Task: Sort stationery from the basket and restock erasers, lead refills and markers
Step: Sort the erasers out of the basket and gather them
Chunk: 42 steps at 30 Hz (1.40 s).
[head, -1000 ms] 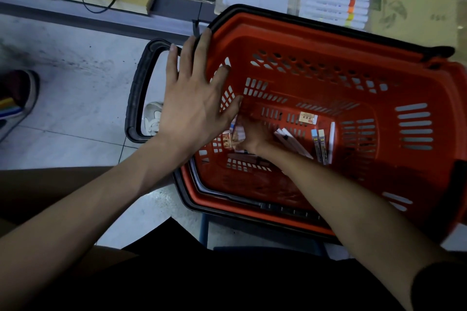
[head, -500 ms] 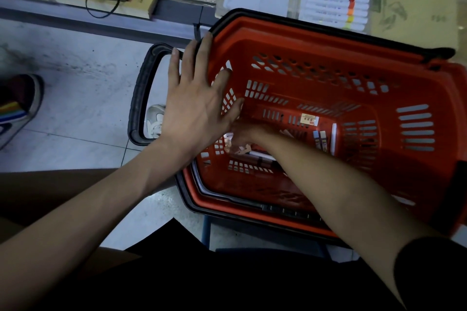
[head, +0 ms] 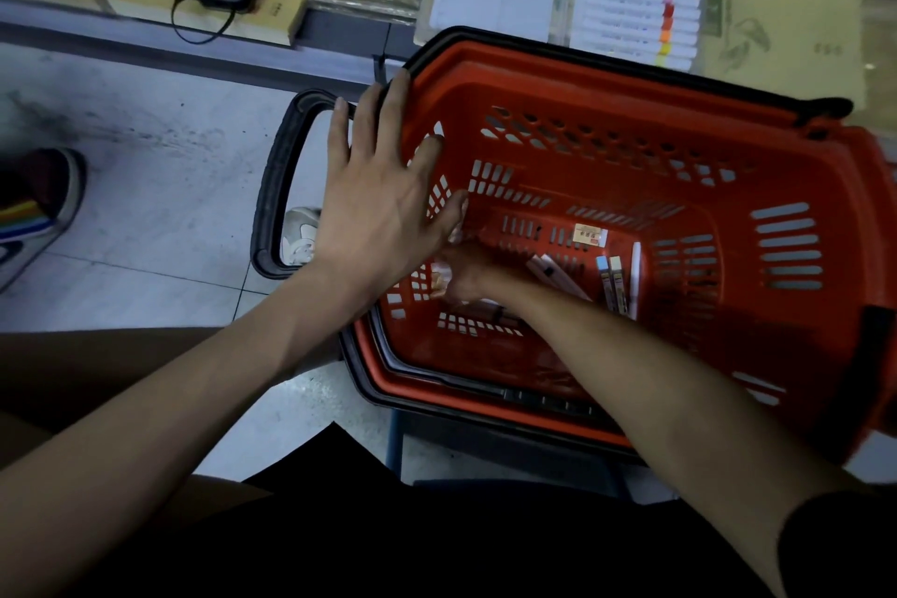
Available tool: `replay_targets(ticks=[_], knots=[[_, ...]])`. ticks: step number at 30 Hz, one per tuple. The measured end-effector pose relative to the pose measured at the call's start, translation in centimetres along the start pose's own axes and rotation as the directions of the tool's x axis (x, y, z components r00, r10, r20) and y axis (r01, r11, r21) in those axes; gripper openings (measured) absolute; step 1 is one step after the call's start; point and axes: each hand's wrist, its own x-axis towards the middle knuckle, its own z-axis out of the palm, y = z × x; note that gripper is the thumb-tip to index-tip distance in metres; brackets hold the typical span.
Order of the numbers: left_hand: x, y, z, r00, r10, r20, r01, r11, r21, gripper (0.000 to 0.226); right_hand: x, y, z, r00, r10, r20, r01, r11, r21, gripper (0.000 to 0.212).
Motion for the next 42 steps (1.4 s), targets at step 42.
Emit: replay_targets(ticks=[42], knots=[[5.8, 8.1, -6.4, 0.7, 0.195, 0.687, 0.552, -0.758, -0.347, 0.029, -21.2, -3.1, -17.8, 0.741, -0.244, -0.626, 0.335, 0.942, 0.029, 0.077]])
